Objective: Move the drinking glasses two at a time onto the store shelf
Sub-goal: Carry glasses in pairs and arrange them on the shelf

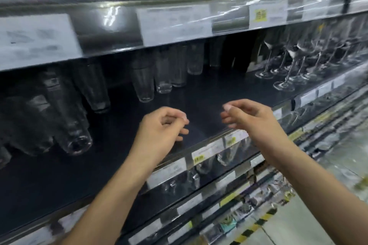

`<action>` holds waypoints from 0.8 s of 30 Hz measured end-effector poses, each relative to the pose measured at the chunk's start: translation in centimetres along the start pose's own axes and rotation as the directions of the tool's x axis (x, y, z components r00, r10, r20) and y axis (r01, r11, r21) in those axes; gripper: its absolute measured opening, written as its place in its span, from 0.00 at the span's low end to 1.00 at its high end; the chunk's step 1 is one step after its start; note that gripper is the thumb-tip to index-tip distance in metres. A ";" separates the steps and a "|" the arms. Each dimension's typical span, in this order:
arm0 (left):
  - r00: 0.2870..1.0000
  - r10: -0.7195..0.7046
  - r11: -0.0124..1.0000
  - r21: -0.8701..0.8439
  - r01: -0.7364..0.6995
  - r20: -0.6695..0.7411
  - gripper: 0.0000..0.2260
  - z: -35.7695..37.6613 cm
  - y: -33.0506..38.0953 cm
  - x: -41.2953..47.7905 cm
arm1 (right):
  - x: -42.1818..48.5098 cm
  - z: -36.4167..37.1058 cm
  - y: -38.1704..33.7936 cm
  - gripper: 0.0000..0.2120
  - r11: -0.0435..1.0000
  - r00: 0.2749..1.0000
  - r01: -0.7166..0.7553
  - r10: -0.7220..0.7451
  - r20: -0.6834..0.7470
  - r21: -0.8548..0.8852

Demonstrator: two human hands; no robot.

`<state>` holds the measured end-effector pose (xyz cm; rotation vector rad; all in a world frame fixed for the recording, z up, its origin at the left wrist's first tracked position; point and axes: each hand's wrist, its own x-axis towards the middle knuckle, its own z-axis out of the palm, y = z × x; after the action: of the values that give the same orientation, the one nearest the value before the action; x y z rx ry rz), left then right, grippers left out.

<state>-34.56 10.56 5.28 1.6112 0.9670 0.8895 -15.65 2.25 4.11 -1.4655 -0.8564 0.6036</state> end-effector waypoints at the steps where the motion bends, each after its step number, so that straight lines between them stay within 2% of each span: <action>1: 1.000 0.001 1.000 0.002 -0.001 -0.023 0.05 1.6 0.3 1.2 | 1.6 -1.2 0.4 0.05 1.000 1.000 0.004 -0.004 0.018 -0.009; 6: 0.981 0.006 1.000 -0.002 -0.006 -0.196 0.03 9.5 0.5 7.7 | 11.6 -7.2 2.4 0.02 0.997 0.986 0.061 -0.051 0.159 -0.056; 10: 0.953 -0.045 0.999 -0.037 0.035 -0.300 0.06 16.0 1.1 12.9 | 19.8 -10.5 4.2 0.02 0.994 0.973 0.078 -0.060 0.222 -0.073; 13: 0.935 -0.112 0.993 -0.077 0.092 -0.337 0.14 20.1 1.9 16.9 | 25.1 -11.5 4.9 0.10 0.997 0.972 0.022 -0.004 0.234 -0.074; 18: 0.880 -0.244 0.970 -0.116 0.215 -0.408 0.21 23.4 0.3 23.2 | 32.5 -10.5 7.7 0.22 0.996 0.970 -0.042 0.060 0.237 -0.080; 20: 0.861 -0.195 0.980 -0.067 0.185 -0.470 0.21 24.1 -0.9 25.0 | 34.2 -9.7 8.6 0.18 0.997 0.976 -0.040 0.054 0.212 -0.069; 22: 0.834 -0.079 0.995 0.012 0.102 -0.545 0.15 24.2 -2.1 26.7 | 35.3 -9.0 9.1 0.07 0.997 0.982 -0.043 0.055 0.183 -0.068; 24: 0.802 -0.008 0.998 0.049 0.046 -0.597 0.13 24.1 -3.1 28.5 | 36.1 -8.1 9.4 0.10 0.997 0.989 -0.011 0.023 0.144 -0.082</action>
<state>-1.81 27.84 -0.44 1.3739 1.4590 1.4068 13.27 26.84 0.15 -1.5167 -0.9922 0.7015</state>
